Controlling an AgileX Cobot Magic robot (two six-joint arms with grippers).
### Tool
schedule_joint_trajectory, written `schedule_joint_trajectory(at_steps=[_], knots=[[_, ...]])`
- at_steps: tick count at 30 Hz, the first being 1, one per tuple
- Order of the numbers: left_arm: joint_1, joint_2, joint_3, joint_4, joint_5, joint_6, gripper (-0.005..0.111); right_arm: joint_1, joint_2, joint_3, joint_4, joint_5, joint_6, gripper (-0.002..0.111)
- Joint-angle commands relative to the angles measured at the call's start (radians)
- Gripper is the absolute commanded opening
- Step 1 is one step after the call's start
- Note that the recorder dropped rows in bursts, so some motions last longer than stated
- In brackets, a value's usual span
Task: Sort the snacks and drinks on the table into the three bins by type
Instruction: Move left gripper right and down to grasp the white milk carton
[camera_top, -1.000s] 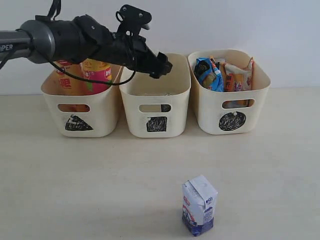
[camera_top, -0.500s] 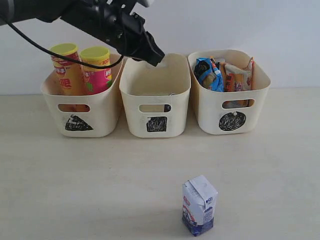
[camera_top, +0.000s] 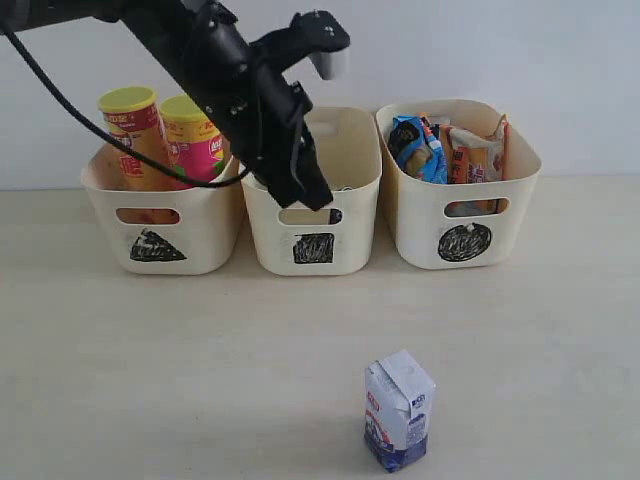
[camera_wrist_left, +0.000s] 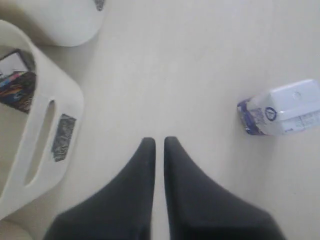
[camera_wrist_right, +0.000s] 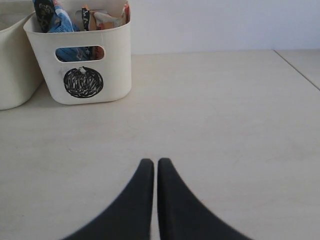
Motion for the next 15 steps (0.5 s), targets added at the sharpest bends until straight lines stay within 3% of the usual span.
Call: schedule_joint_trajectory(at_steps=[1, 9, 15], knots=[[-0.055, -0.008, 0.071, -0.01, 0.01, 0.05, 0.004, -0.003, -0.005, 0.0, -0.006, -0.003, 0.0, 0.0], [-0.077, -0.008, 0.225, -0.137, -0.077, 0.12, 0.004, -0.003, -0.005, 0.0, -0.006, -0.003, 0.0, 0.0], [-0.185, -0.01, 0.225, 0.0, -0.021, 0.064, 0.004, -0.003, -0.005, 0.0, -0.006, -0.009, 0.0, 0.0]])
